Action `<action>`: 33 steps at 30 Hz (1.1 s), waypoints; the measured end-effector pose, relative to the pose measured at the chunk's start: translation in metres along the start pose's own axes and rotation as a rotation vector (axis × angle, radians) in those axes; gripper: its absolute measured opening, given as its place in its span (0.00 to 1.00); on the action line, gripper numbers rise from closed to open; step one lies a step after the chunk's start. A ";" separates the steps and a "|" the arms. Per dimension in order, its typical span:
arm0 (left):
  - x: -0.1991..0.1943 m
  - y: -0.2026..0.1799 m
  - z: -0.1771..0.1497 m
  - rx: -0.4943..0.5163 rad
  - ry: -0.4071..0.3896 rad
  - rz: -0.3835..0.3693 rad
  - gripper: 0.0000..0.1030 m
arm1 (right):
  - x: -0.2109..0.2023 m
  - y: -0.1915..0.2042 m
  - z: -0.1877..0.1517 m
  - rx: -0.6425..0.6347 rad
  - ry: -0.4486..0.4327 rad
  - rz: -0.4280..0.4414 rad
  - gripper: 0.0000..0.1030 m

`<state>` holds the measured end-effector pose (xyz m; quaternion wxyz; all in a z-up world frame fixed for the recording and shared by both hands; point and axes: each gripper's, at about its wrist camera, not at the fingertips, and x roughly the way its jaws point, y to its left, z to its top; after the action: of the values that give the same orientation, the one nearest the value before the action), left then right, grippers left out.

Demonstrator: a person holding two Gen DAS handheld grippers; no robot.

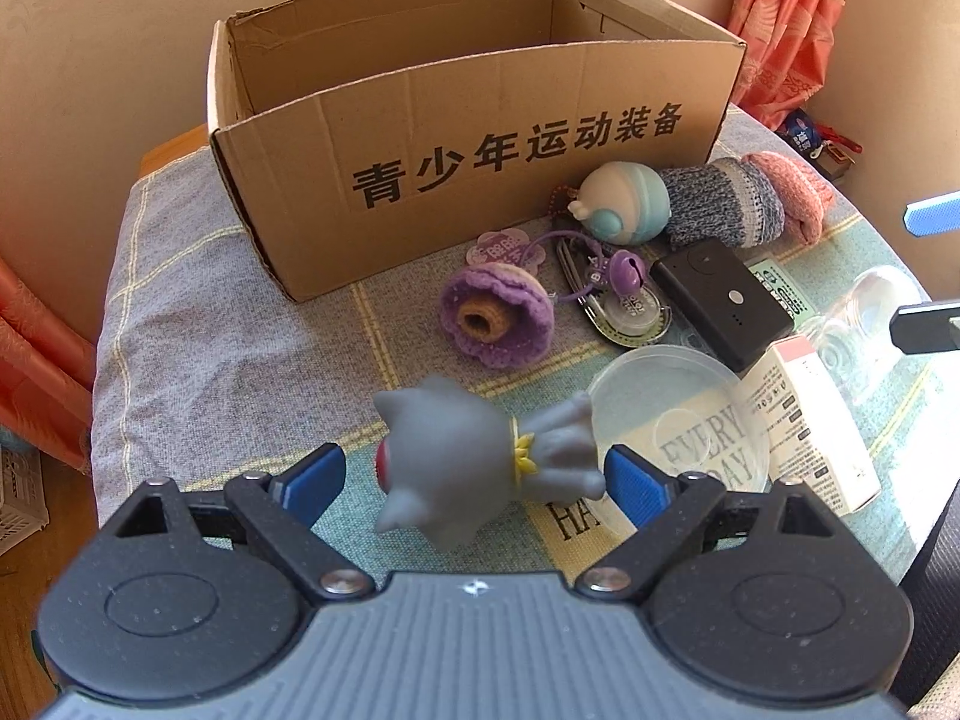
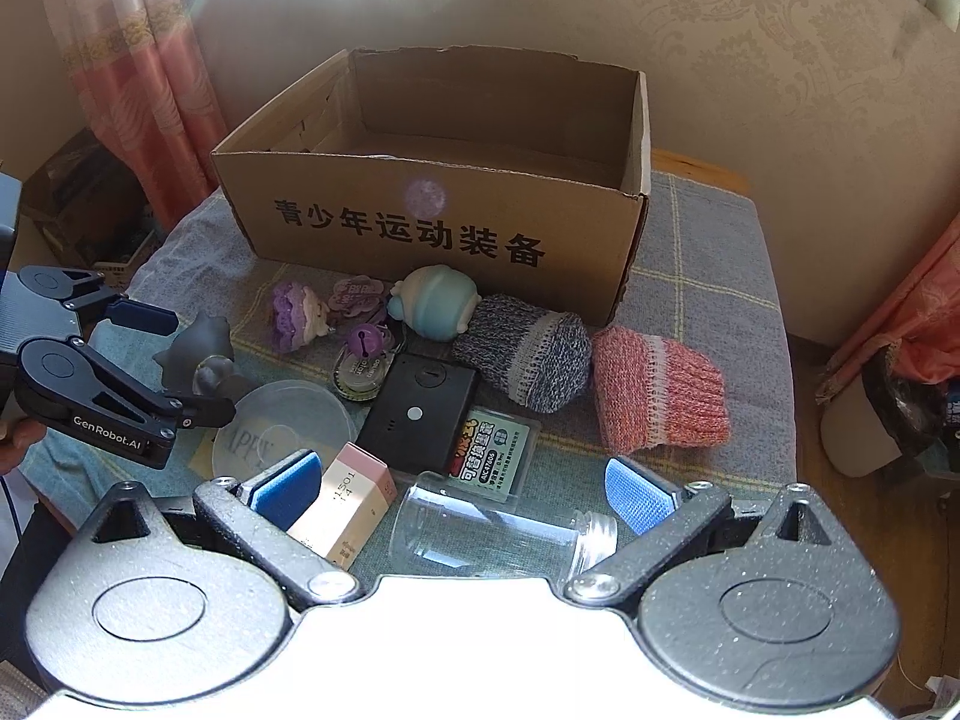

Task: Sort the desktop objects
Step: 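Move left tool to the grey cat figurine while right tool approaches the clear glass jar, then close left tool on the grey cat while right tool closes on the glass jar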

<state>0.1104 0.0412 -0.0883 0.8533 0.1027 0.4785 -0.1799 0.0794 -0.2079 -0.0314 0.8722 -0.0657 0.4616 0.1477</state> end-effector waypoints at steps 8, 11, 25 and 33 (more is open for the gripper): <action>0.001 -0.001 0.002 -0.021 -0.037 0.017 0.88 | -0.007 -0.001 -0.015 -0.039 0.004 -0.066 0.99; 0.002 0.000 0.002 -0.030 -0.043 0.014 0.86 | -0.004 -0.005 -0.020 -0.020 0.019 -0.065 0.99; 0.004 -0.002 0.004 -0.033 -0.030 -0.023 0.87 | 0.024 -0.029 -0.025 0.194 0.092 -0.035 1.00; 0.005 -0.001 0.006 -0.046 -0.032 -0.020 0.87 | 0.037 -0.026 -0.021 0.238 0.146 -0.001 1.00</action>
<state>0.1171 0.0376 -0.0900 0.8610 0.0753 0.4700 -0.1792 0.0911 -0.2301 -0.0746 0.8381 0.0272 0.5380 0.0864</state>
